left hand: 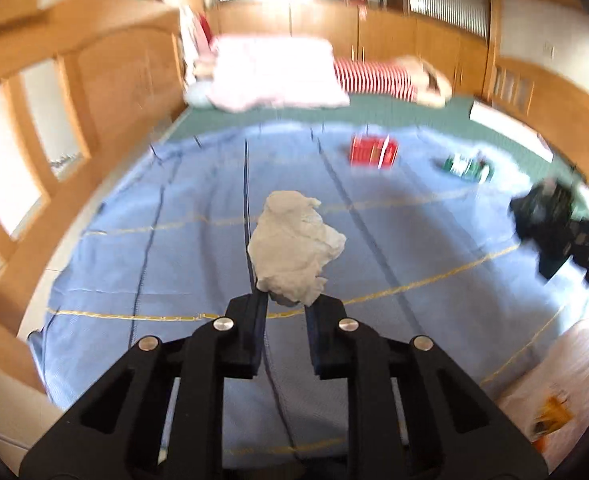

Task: Collect trash
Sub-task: 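Carry the tissue and green wrapper above the wastebasket with both tools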

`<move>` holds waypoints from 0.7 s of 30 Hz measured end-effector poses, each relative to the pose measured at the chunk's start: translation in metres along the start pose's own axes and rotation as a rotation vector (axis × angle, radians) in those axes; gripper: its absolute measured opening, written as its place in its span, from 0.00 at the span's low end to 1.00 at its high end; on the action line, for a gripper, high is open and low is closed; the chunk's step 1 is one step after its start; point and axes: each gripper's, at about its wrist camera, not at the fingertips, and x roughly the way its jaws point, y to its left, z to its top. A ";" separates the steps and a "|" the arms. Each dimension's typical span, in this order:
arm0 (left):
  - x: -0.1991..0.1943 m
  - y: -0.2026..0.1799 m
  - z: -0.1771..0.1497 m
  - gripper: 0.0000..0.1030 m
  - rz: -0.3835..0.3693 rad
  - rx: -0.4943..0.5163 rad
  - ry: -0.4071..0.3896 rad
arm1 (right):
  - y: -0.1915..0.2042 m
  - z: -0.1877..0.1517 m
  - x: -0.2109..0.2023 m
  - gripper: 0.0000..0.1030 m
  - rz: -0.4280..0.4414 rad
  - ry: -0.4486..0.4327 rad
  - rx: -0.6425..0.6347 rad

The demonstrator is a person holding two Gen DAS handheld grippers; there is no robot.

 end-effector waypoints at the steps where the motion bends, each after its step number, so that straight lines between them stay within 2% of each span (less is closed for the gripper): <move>1: -0.016 -0.004 0.001 0.18 -0.002 -0.009 -0.027 | 0.001 -0.003 -0.013 0.42 -0.001 -0.018 -0.004; 10: -0.120 -0.053 -0.001 0.18 0.019 0.026 -0.183 | -0.002 -0.026 -0.095 0.42 0.013 -0.140 0.004; 14: -0.151 -0.071 -0.008 0.18 0.011 0.035 -0.209 | -0.004 -0.037 -0.123 0.42 -0.008 -0.181 -0.002; 21: -0.182 -0.089 -0.018 0.18 -0.008 0.032 -0.226 | -0.014 -0.051 -0.153 0.42 -0.003 -0.215 0.023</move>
